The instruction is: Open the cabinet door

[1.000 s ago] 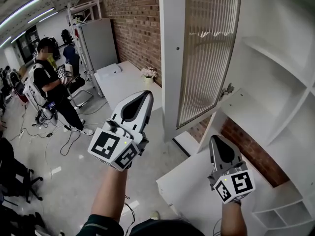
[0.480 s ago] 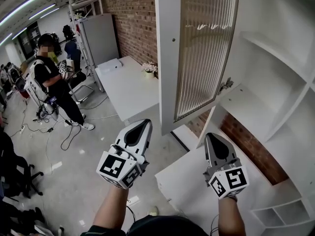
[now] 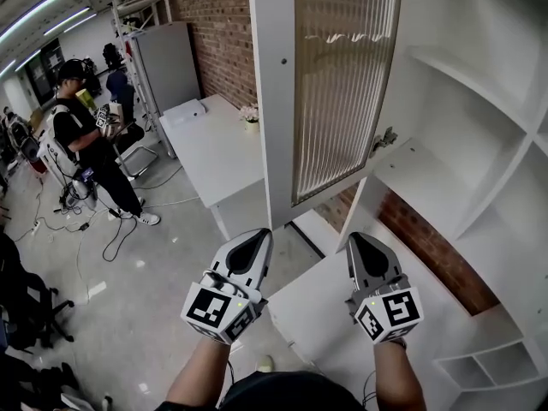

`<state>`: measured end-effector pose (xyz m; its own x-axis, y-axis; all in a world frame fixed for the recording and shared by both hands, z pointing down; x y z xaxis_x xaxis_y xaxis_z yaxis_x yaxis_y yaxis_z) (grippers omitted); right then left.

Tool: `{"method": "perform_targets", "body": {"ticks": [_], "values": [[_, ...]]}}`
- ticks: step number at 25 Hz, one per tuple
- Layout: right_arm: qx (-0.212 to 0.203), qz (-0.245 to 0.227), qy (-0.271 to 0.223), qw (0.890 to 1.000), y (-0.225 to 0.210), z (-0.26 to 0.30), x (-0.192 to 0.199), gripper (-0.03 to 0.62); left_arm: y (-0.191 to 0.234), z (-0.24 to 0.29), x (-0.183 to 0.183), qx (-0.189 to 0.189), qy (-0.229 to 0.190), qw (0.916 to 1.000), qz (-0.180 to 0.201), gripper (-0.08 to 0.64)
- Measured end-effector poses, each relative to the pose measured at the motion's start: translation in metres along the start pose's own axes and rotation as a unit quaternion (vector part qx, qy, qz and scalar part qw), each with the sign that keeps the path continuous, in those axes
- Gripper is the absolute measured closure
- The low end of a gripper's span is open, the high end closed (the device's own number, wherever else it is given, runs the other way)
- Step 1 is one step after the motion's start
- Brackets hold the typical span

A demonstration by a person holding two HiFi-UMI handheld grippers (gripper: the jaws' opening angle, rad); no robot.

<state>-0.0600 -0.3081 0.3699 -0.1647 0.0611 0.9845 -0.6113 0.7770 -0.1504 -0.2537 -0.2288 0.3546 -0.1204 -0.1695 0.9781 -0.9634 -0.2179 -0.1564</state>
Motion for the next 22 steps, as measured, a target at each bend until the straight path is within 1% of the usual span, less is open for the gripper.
{"method": "perform_targets", "body": {"ticks": [4,12,16,22], "values": [[0.006,-0.002,0.002,1.0,0.0,-0.007,0.001,0.588,-0.016,0.006,0.007,0.009,-0.003,0.9999,-0.003,0.554],[0.019,0.001,-0.001,1.0,-0.002,-0.02,-0.004,0.588,-0.032,0.014,0.008,0.028,0.001,0.9996,-0.004,0.554],[0.019,0.001,-0.002,1.0,-0.006,-0.02,-0.004,0.588,-0.036,0.019,0.01,0.03,0.005,0.9995,0.0,0.554],[0.02,-0.001,-0.002,1.0,-0.005,-0.021,-0.01,0.588,-0.037,0.021,0.002,0.029,0.005,0.9996,0.004,0.554]]}}
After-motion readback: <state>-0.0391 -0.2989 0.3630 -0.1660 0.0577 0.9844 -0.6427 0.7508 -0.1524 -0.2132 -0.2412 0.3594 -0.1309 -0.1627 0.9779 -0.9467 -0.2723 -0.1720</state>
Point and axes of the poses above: the fingertips, and each gripper's own axes: z forward along the fingers, y to its left, x out of its underside, the point moved 5 cm from there along -z, backward along the fingers, and after that the axes turned 11 degrees about z, right-handed, at the moved point
